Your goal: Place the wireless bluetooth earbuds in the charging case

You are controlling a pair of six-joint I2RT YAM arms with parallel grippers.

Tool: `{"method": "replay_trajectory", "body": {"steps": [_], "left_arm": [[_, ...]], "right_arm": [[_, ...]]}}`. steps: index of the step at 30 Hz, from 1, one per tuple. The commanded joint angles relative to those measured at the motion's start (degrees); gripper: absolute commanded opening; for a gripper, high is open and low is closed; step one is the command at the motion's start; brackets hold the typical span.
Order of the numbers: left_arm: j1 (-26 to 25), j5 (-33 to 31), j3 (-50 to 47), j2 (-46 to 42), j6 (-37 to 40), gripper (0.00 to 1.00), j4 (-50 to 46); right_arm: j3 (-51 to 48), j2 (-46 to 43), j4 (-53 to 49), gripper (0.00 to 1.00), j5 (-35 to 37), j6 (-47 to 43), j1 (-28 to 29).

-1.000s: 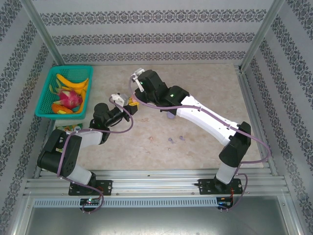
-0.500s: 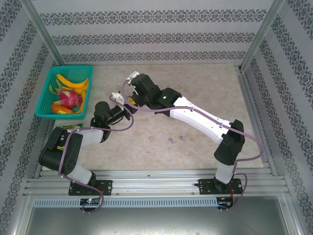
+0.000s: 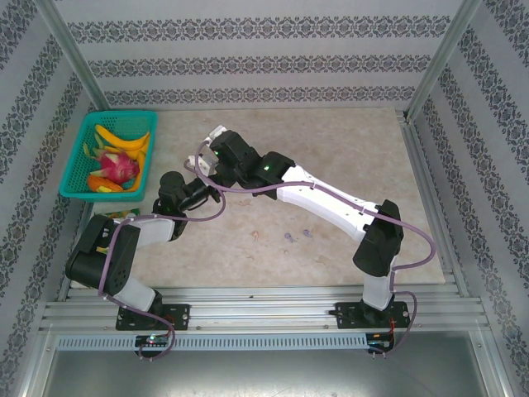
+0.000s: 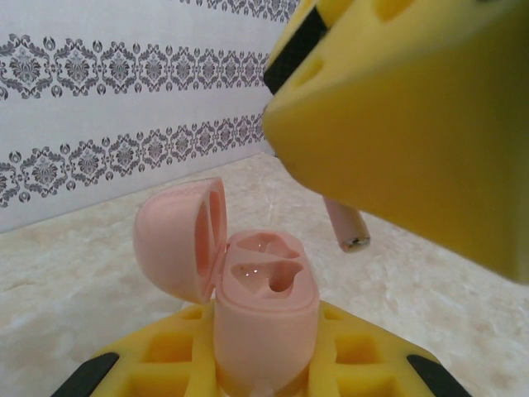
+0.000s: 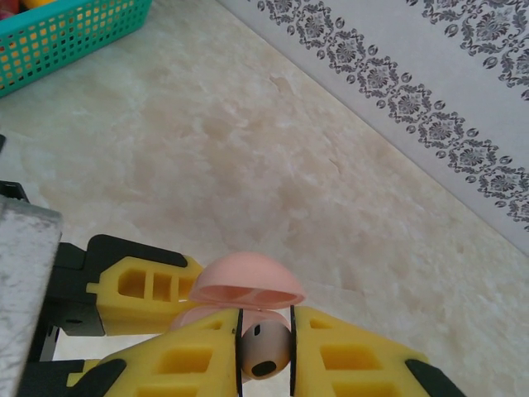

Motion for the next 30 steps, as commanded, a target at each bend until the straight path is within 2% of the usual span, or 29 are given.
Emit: {"method": "replay_trajectory", "body": {"steps": [1,22,30], "left_arm": [[-0.8,1.4,1.6,-0.4,-1.3,0.0,3.8],[-1.2,2.1,2.2,-1.6,-2.3,0.0,3.9],[-1.4,1.2,1.9,-1.4,-1.6,0.0,3.1]], "right_arm": [[1.4,0.6,-0.7,0.21,2.1,-0.1,0.5],[0.6,1.4,-0.4,0.19,2.2,2.6,0.1],[-3.3,-3.8,-0.4,0.18,0.6,7.4,-1.1]]}}
